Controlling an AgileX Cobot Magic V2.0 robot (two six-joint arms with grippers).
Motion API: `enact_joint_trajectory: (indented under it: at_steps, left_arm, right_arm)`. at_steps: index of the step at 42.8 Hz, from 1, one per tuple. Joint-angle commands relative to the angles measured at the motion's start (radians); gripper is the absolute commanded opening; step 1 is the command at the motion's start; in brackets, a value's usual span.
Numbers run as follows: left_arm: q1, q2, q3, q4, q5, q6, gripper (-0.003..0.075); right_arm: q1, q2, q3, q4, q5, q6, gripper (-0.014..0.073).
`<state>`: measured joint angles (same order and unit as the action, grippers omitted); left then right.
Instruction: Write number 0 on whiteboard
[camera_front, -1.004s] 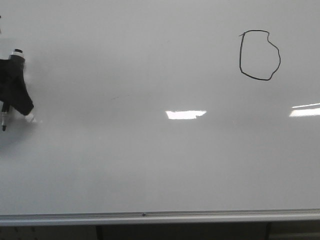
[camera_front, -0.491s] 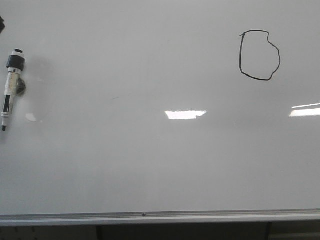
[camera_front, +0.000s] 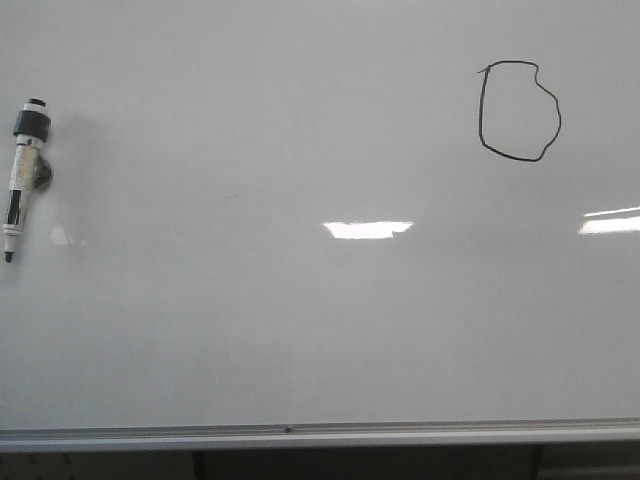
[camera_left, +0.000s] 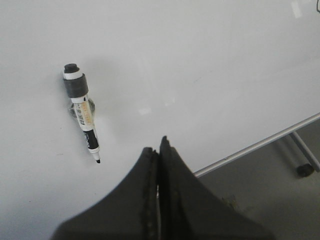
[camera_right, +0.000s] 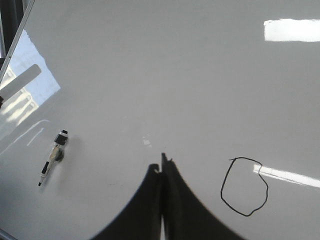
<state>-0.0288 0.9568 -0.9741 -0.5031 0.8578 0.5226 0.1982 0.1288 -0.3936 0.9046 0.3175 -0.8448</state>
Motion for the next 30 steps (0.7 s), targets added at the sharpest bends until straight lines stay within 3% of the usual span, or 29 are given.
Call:
enact_joint_trajectory:
  at_steps: [1,9,15,30]
  left_arm:
    - [-0.007,-0.142,0.062,-0.03,-0.121,-0.012,-0.0019]
    - [-0.007,-0.461,0.252,-0.022,-0.243,-0.012,-0.0019]
    - [-0.007,-0.679,0.347,-0.022,-0.258,-0.012,-0.0019]
    - [-0.007,-0.951,0.382,-0.058,-0.252,-0.012,-0.002]
  right_arm:
    - [0.0,0.012,-0.025,0.02,-0.059,-0.001,-0.0068]
    - [0.0,0.012,-0.025,0.02,-0.059,-0.001,-0.0068]
    - [0.0,0.012,-0.025,0.02,-0.059,-0.001,-0.0068]
    - [0.0,0.012,-0.025,0.02,-0.059,-0.001,-0.0068]
